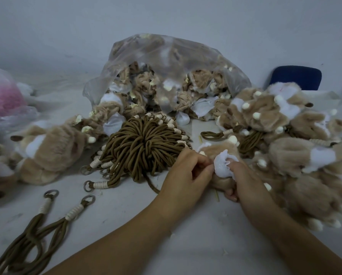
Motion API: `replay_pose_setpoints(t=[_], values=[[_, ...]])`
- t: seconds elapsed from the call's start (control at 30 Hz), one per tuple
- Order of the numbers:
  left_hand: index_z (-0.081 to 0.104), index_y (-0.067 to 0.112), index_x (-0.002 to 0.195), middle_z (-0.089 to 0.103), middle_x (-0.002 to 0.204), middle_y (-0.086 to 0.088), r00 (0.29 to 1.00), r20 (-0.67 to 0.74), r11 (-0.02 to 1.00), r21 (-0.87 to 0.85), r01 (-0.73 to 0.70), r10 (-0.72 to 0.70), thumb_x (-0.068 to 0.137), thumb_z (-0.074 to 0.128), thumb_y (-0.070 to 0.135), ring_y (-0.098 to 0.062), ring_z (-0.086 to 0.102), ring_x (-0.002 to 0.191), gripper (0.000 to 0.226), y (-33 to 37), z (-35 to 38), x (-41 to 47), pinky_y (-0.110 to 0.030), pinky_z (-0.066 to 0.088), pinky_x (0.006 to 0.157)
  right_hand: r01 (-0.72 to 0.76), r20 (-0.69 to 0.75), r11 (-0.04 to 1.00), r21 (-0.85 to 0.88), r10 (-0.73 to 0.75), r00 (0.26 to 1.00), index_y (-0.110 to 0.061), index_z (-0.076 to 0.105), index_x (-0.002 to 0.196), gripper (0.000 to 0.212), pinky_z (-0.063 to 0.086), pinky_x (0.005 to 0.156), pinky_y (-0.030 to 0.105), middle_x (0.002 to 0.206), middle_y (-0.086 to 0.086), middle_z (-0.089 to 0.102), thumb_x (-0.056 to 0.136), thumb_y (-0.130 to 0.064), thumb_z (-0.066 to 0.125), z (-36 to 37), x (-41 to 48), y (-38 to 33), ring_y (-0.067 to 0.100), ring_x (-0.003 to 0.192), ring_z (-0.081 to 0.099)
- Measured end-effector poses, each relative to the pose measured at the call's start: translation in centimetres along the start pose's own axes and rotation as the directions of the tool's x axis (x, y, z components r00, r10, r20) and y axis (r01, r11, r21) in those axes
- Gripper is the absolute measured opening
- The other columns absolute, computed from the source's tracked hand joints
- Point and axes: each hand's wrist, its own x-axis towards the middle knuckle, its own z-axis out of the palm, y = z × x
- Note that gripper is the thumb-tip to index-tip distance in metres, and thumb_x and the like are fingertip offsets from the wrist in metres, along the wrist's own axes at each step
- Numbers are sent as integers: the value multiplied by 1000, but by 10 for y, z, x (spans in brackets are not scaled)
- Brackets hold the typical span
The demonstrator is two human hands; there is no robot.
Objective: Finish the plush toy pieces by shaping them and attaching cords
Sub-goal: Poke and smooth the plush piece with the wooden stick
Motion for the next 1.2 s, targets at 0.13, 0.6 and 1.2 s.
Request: replay_pose_setpoints(t=[0.13, 0.6, 1.2], values=[[65, 33, 96, 56, 101, 15, 989, 73, 983, -120, 137, -129, 95, 64, 27, 6, 54, 91, 6, 0, -1, 1, -6, 40, 76, -46, 26, 996, -73, 48, 998, -21, 64, 58, 41, 29, 31, 18, 35, 0, 45, 61, -55, 42, -2, 6, 3, 9, 29, 39], [59, 21, 71, 55, 59, 12, 907, 286, 756, -505, 417, -309, 80, 67, 18, -1, 49, 56, 13, 0, -5, 6, -16, 41, 58, 156, 68, 966, -208, -145, 987, -30, 56, 71, 37, 34, 35, 12, 40, -9, 54, 69, -60, 35, -1, -4, 2, 1, 34, 48], [58, 31, 74, 53, 63, 20, 966, 64, 913, -318, 257, -250, 73, 67, 42, 5, 47, 59, 15, -5, -1, 9, -9, 41, 54, 282, 180, 939, -196, -248, 952, -45, 57, 83, 43, 41, 50, 16, 57, -11, 60, 70, -83, 41, 3, -10, 1, -1, 51, 53]])
